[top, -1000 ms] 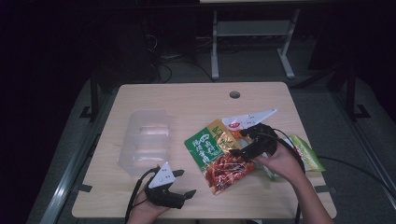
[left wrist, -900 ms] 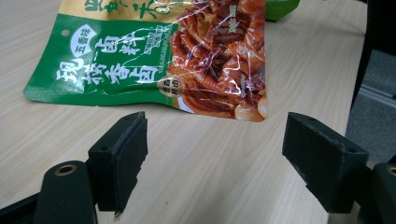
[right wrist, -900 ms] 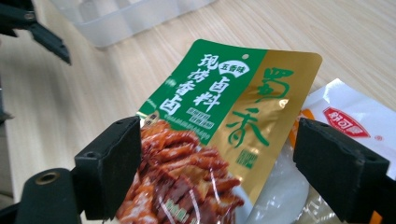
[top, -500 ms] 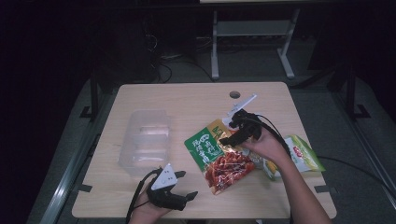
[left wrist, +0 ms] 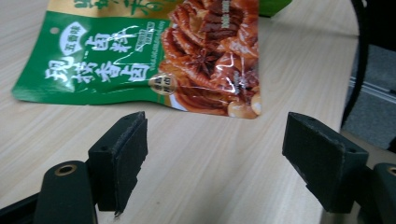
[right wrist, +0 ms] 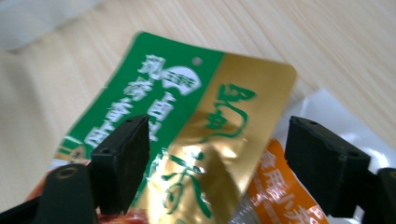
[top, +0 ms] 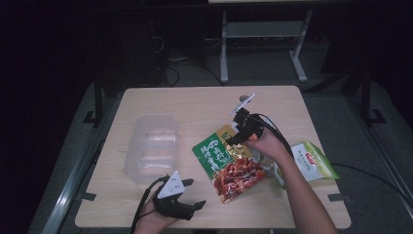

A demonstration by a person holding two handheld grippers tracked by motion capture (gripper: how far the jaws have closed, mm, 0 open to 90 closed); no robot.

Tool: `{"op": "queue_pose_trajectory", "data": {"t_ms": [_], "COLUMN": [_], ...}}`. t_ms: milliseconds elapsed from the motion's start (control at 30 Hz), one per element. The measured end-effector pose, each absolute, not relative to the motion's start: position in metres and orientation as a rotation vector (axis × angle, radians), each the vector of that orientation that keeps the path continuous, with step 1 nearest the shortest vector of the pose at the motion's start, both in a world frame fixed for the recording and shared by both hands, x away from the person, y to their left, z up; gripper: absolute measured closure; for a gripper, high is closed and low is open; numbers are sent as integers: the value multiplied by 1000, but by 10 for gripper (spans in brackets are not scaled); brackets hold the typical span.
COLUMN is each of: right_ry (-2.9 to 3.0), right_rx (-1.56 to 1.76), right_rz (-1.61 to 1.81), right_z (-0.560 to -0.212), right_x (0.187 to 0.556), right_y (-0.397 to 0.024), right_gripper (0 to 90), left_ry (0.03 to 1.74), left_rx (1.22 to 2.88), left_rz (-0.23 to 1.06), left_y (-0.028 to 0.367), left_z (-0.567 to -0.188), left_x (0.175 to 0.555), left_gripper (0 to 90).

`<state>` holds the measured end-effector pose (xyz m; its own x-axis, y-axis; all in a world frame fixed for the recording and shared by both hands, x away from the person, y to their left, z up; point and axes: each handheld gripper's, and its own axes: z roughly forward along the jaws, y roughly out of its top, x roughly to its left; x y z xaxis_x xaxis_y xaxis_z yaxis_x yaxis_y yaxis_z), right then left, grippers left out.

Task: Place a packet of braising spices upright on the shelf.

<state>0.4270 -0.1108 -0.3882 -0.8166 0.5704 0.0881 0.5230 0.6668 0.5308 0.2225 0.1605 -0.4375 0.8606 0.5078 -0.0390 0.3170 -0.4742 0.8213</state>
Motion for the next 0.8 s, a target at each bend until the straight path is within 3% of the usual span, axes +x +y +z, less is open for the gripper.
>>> {"op": "queue_pose_trajectory", "data": {"t_ms": [500,633,733,800], "right_ry": [2862,2883,2884,2886], "right_rx": [1066,1055,1065,1079], "right_rz": [769,719,757,756], "right_z": [-418,-423,-424,-425], "right_x": [441,441,440,439], "right_y": [-111,-108,-109,-109], "right_gripper": [247,301,418,438], "left_ry": [604,599,587,588], "left_rx": [2108,2114,2125,2126], "left_rz": [240,247,251,255], "left_y": [160,160,158,158], "left_z": [-441,-442,-442,-442], "left_x": [221,221,220,219], "left_gripper": [224,224,223,223]}}
